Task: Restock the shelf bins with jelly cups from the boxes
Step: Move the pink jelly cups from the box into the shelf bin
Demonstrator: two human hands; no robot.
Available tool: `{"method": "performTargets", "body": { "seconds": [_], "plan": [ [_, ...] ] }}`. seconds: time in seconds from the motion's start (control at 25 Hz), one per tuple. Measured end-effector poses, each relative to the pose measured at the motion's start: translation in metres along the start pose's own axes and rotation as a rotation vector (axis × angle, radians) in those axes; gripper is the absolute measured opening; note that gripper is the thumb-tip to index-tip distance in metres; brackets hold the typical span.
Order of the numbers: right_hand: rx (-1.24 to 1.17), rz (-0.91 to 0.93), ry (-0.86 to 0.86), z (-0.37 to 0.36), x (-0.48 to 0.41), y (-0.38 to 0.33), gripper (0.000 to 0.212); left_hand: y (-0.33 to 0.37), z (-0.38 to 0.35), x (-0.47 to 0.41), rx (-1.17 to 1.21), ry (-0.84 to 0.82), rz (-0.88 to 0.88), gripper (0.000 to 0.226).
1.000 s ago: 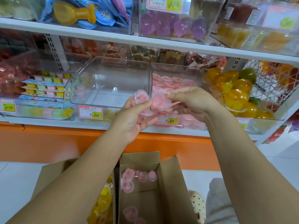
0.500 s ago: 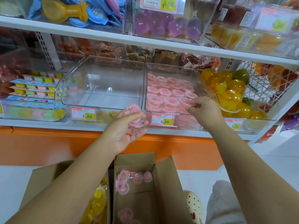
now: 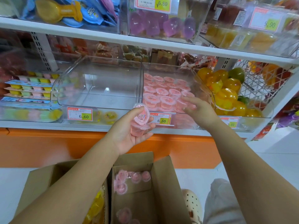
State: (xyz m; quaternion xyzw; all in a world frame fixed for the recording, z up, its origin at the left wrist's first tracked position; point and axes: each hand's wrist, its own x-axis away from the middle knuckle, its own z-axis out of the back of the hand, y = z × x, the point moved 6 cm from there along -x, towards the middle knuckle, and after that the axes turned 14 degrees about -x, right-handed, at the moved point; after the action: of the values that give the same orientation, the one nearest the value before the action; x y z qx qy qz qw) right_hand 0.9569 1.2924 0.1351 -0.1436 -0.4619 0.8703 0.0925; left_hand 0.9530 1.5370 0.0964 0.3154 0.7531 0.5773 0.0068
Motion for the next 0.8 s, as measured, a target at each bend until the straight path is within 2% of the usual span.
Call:
{"method": "performTargets", "body": {
  "seconds": [0.16, 0.28, 0.36, 0.44, 0.56, 0.68, 0.76, 0.8],
  "plan": [
    [0.082, 0.05, 0.05, 0.002, -0.005, 0.0, 0.029, -0.002, 0.001, -0.001, -0.011, -0.004, 0.005, 0.035],
    [0.093, 0.037, 0.024, 0.002, -0.003, -0.006, 0.034, -0.003, -0.002, -0.002, -0.03, -0.019, 0.013, 0.033],
    [0.064, 0.053, 0.04, 0.004, 0.001, -0.016, 0.038, -0.002, -0.004, 0.0, -0.056, -0.034, 0.014, 0.041],
    [0.016, 0.088, 0.044, 0.006, 0.006, -0.034, 0.032, -0.002, -0.008, 0.0, -0.105, -0.053, 0.01, 0.057],
    [-0.093, 0.066, -0.129, -0.014, 0.023, -0.067, 0.018, -0.001, -0.016, 0.002, -0.181, -0.1, -0.016, 0.057],
    [-0.13, 0.048, -0.285, -0.042, 0.042, -0.086, 0.016, 0.0, -0.024, 0.004, -0.238, -0.13, -0.036, 0.059],
    [-0.186, 0.015, -0.275, -0.045, 0.045, -0.088, 0.016, -0.001, -0.028, 0.006, -0.248, -0.142, -0.037, 0.06],
    [-0.228, -0.016, -0.213, -0.037, 0.042, -0.086, 0.015, 0.0, -0.028, 0.007, -0.235, -0.147, -0.039, 0.061]
  ]
}}
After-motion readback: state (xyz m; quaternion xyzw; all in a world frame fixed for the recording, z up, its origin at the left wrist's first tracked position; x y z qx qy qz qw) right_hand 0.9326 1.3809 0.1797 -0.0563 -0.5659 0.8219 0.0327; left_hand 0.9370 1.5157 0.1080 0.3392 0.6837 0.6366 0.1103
